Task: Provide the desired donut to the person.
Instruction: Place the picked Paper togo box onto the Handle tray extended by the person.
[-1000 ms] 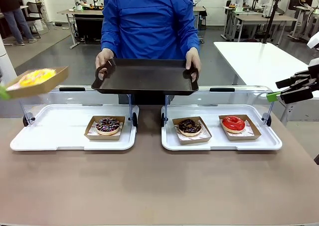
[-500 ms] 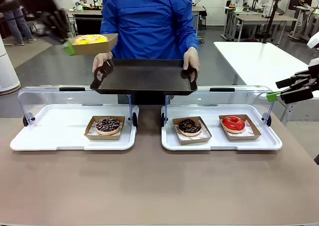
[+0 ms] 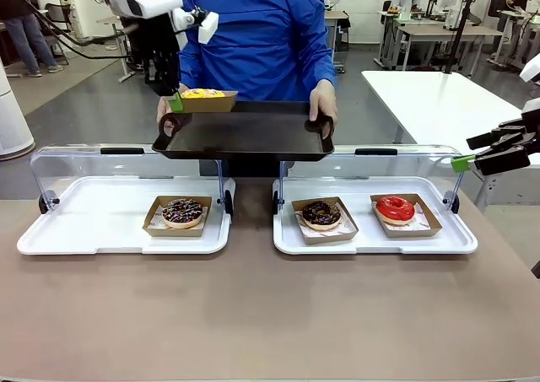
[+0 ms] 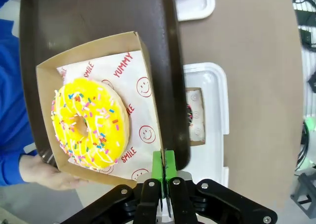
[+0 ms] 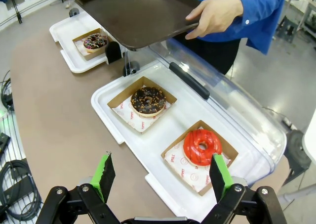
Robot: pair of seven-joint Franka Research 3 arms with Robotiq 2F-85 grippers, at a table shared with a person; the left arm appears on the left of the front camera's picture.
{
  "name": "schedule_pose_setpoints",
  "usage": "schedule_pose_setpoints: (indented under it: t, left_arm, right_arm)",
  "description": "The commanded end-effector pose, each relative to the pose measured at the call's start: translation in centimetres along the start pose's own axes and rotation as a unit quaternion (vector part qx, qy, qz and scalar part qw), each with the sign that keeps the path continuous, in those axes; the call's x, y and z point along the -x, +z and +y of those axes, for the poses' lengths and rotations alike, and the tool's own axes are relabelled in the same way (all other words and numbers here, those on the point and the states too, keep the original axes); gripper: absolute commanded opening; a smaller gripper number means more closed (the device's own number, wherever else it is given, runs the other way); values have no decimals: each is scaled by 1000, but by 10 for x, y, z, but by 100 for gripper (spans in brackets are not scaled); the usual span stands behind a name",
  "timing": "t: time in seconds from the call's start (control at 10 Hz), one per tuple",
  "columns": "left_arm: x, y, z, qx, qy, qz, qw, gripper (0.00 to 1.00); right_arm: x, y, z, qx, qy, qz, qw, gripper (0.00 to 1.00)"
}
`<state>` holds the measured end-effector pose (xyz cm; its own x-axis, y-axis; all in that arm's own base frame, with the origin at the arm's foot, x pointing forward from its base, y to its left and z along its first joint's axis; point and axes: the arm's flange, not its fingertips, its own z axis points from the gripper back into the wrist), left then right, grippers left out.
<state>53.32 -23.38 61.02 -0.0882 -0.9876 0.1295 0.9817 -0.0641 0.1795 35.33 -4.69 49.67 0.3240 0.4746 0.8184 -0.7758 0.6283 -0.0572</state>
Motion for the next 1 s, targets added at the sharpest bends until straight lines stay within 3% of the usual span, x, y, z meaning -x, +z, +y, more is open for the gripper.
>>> schedule_pose_setpoints:
  t: [0.0,0.4,0.9]
  left_arm:
    - [5,-20,20,-19,-1,27,999,2]
    - [18,-55,34,-20,-39,-4,999,2]
    - [19,-79,51,-5,-11,-23,1000,2]
  right_arm:
    - [2,-2,-1,-4,5,-5,1000,100]
    - [2,-2,-1,-4,5,-5,1000,100]
    - [2,-2,-1,-4,5,-5,1000,100]
